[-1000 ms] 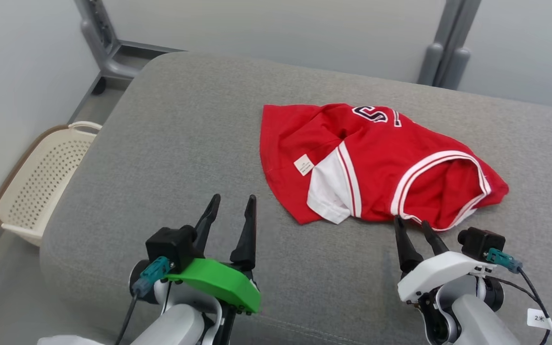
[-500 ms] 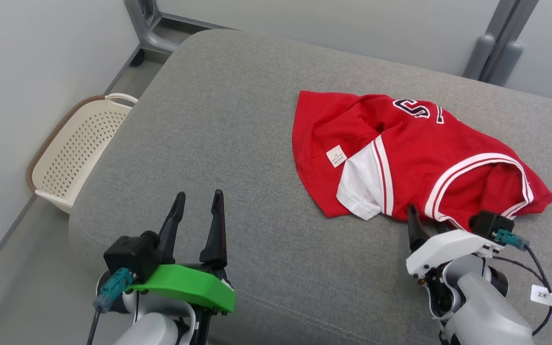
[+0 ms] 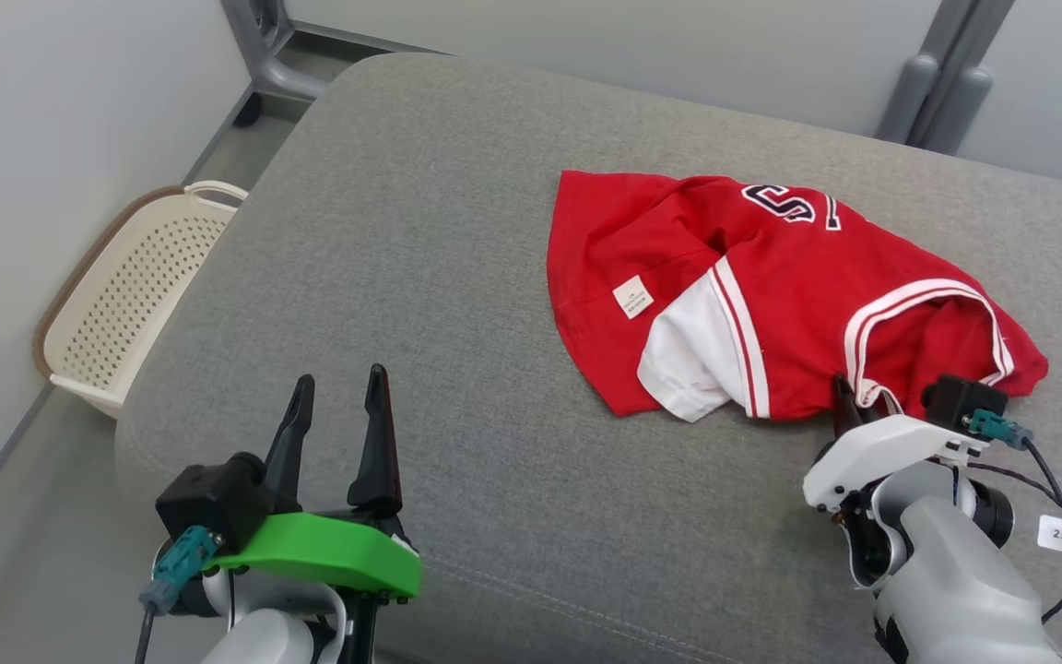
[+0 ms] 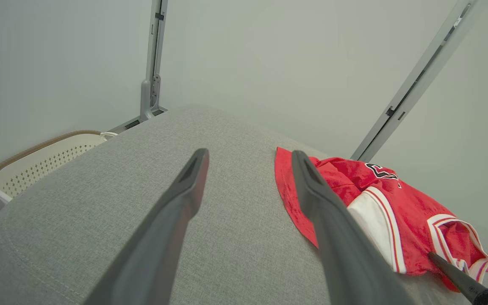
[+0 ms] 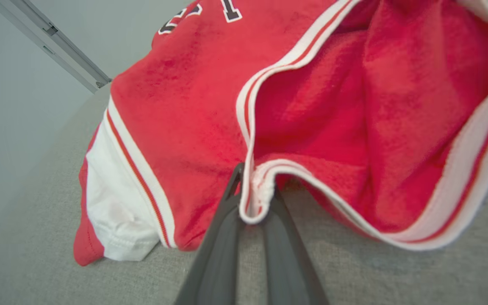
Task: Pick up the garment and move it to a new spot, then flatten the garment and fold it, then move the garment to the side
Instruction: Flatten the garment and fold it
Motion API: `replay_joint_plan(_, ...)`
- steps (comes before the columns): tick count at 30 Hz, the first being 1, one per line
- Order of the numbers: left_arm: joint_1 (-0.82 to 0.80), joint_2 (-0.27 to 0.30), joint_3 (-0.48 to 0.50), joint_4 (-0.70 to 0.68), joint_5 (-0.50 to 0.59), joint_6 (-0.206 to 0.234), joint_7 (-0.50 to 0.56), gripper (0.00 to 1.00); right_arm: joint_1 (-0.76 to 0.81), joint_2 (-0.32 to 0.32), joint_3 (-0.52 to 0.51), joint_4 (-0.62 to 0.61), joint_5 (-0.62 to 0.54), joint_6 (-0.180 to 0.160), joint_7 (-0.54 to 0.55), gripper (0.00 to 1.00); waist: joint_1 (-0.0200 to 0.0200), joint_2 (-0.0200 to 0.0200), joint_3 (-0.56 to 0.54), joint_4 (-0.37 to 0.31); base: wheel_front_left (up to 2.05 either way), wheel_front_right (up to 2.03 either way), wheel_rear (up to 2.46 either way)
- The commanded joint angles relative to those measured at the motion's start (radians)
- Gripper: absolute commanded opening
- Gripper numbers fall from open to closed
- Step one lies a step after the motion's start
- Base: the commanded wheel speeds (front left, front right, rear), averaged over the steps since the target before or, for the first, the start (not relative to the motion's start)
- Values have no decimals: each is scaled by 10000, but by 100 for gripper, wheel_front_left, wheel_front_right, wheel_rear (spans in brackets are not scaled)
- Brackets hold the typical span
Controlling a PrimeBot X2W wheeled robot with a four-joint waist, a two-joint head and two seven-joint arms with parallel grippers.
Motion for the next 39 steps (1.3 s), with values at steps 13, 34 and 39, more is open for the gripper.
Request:
replay_joint_plan(13,499,59,198,-61,183,-83,-41,100,757,-2713,816,-1795,69,-2,2645,0,0,0,-295,-1496,0,0,0)
replay_joint_plan(34,98,630,171,-201,334,-36,401,100,-378,-5094,1633,-2127,181,-8,4483,0,0,0,620,-2363,0,0,0)
replay_joint_plan(39,4,523,34,27,295,-134,500,100,-986,-5325,1807,-1524,-413,-8,3671,100,0,0,658,-2679,0,0,0)
